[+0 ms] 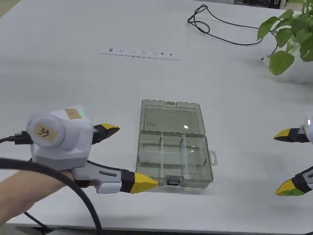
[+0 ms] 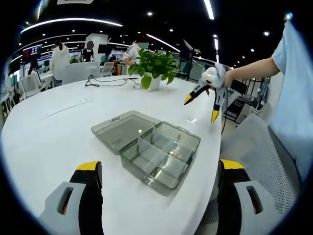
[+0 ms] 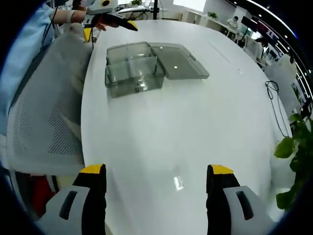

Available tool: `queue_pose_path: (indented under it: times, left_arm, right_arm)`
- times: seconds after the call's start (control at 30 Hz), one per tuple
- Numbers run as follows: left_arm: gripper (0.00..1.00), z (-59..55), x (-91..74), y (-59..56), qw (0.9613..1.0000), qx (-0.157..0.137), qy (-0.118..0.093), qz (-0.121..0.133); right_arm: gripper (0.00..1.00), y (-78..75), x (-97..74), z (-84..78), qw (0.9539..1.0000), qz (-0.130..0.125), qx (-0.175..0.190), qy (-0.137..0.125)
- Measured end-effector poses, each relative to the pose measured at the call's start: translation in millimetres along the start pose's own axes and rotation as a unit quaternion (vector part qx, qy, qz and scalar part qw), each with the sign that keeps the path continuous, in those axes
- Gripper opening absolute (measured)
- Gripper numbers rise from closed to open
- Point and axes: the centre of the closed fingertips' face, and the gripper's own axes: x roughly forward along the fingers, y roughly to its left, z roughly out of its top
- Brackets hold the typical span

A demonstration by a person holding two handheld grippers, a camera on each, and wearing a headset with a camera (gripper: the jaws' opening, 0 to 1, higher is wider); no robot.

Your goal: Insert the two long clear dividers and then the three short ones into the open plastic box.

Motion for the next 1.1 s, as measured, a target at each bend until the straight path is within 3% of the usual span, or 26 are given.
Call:
queue_pose_path:
  times: [0.07,0.23,0.37,0.47,0.63,1.1]
  left_arm:
    - [1.00,-1.0,0.0,-0.2,1.0000,0.001,0.002,0.000]
    - [1.00,-1.5,-1.6,-0.2,1.0000,0.001,0.004,0.003]
    - [1.00,-0.7,-4.5,-0.4,1.0000,0.000,0.004,0.005]
    - [0.99,-1.9,-6.5,0.1,0.9999,0.000,0.007,0.007]
    - [0.99,-3.2,-8.5,1.3,0.9999,-0.003,0.010,0.009]
    - [0.97,-6.3,-5.1,1.9,0.9999,-0.006,0.015,0.004]
  right_arm:
    - [0.80,-4.3,1.6,-10.4,0.9996,-0.003,-0.013,0.026]
    - [0.70,-15.9,8.2,-22.9,0.9991,0.005,-0.018,0.037]
    - [0.61,-18.4,10.9,-22.5,0.9985,0.008,-0.028,0.046]
    - [0.58,-20.8,12.8,-28.2,0.9943,0.006,-0.072,0.079]
    - [0.49,-13.3,18.7,-23.7,0.9970,0.032,-0.032,0.063]
    - [0.40,-10.2,24.6,-28.0,0.9930,0.053,-0.062,0.085]
